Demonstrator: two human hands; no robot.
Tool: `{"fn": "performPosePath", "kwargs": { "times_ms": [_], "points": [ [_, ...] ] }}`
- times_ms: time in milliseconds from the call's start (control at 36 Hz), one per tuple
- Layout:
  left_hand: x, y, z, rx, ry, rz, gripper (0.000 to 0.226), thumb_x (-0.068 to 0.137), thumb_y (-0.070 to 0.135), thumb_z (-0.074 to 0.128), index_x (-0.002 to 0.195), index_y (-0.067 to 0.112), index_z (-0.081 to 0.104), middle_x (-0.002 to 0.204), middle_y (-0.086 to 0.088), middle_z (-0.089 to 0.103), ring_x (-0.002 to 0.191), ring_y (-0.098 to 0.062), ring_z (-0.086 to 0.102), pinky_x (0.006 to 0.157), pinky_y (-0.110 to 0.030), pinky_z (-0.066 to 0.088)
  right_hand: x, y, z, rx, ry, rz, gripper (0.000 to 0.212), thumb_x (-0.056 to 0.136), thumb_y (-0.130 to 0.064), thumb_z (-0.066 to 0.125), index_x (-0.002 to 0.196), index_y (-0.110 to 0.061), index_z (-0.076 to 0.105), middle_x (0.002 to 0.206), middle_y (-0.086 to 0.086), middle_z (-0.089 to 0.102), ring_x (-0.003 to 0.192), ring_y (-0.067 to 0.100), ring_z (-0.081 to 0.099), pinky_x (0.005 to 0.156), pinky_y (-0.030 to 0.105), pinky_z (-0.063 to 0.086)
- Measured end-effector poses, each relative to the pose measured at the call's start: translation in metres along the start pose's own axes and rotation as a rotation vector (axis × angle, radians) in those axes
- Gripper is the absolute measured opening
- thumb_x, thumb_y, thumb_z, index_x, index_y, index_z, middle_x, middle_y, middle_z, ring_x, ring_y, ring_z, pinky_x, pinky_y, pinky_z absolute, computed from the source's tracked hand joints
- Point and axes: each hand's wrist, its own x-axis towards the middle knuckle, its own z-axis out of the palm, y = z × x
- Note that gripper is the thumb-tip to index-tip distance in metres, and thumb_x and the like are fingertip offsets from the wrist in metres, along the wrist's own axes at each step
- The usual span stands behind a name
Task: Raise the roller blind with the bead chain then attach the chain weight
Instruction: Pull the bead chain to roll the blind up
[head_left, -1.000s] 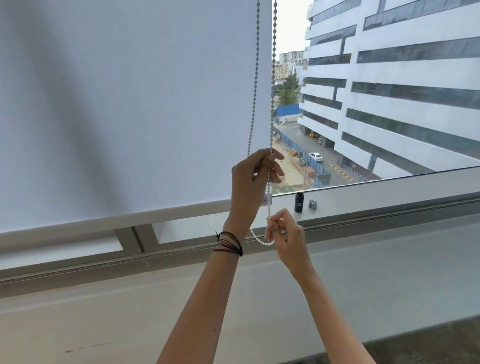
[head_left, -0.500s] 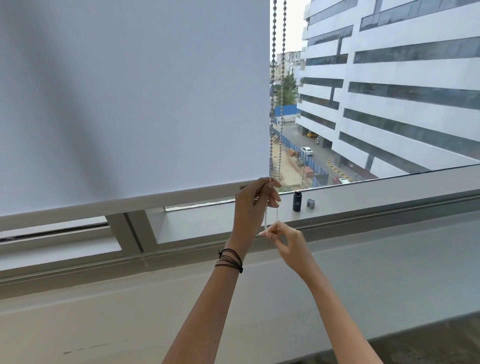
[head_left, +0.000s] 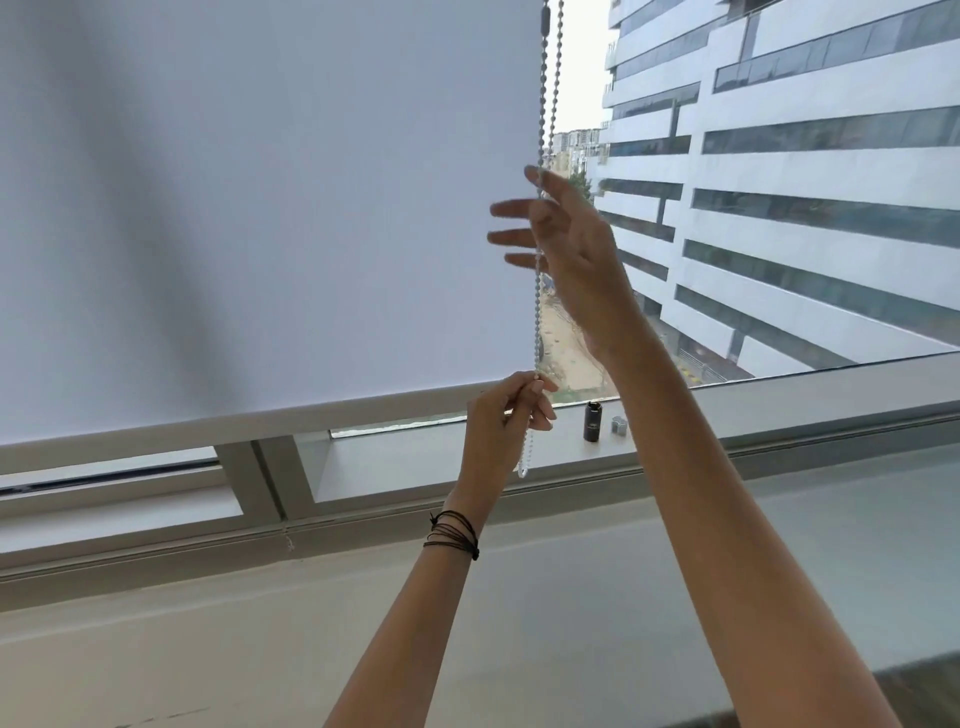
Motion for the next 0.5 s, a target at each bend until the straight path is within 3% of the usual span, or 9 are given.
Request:
{"fn": "performPosePath", "kwargs": {
  "times_ms": [139, 250, 333, 500],
  "points": [
    [0.001, 0.000, -0.003, 0.002, -0.012, 0.004, 0.023, 0.098, 0.008, 0.045, 0.088, 0.009, 0.065, 0.063, 0.001, 0.061, 0.059, -0.008, 0.060, 0.061, -0.020, 0.055, 0.016, -0.020, -0.002, 0.008, 0.077, -0.015, 0.030, 0.098, 0.001, 0.032, 0.125, 0.001, 0.045, 0.084, 0.007, 0.062, 0.061, 0.014, 0.059, 0.062, 0.030, 0.051],
    [0.001, -0.001, -0.003, 0.025, -0.044, 0.006, 0.024, 0.099, 0.007, 0.042, 0.092, 0.003, 0.064, 0.066, 0.000, 0.061, 0.060, -0.004, 0.060, 0.064, -0.018, 0.055, 0.015, -0.020, -0.003, 0.021, 0.111, 0.002, 0.027, 0.094, 0.008, 0.031, 0.106, 0.002, 0.055, 0.068, 0.005, 0.056, 0.049, 0.009, 0.048, 0.051, 0.023, 0.044],
    [0.001, 0.000, -0.003, 0.028, -0.053, 0.013, 0.023, 0.099, 0.006, 0.041, 0.092, 0.005, 0.063, 0.067, -0.001, 0.061, 0.061, -0.005, 0.059, 0.064, -0.018, 0.054, 0.014, -0.021, -0.001, 0.013, 0.127, -0.022, 0.026, 0.094, 0.008, 0.030, 0.094, -0.002, 0.053, 0.061, 0.004, 0.050, 0.045, 0.010, 0.042, 0.046, 0.020, 0.037],
    [-0.001, -0.001, -0.002, 0.035, -0.055, 0.040, 0.023, 0.098, 0.004, 0.041, 0.091, 0.008, 0.063, 0.067, 0.001, 0.060, 0.061, -0.003, 0.060, 0.064, -0.019, 0.054, 0.009, -0.014, -0.004, -0.030, 0.148, -0.065, 0.024, 0.095, 0.006, 0.029, 0.086, -0.005, 0.049, 0.059, 0.004, 0.048, 0.046, 0.014, 0.038, 0.049, 0.026, 0.033]
  ]
}}
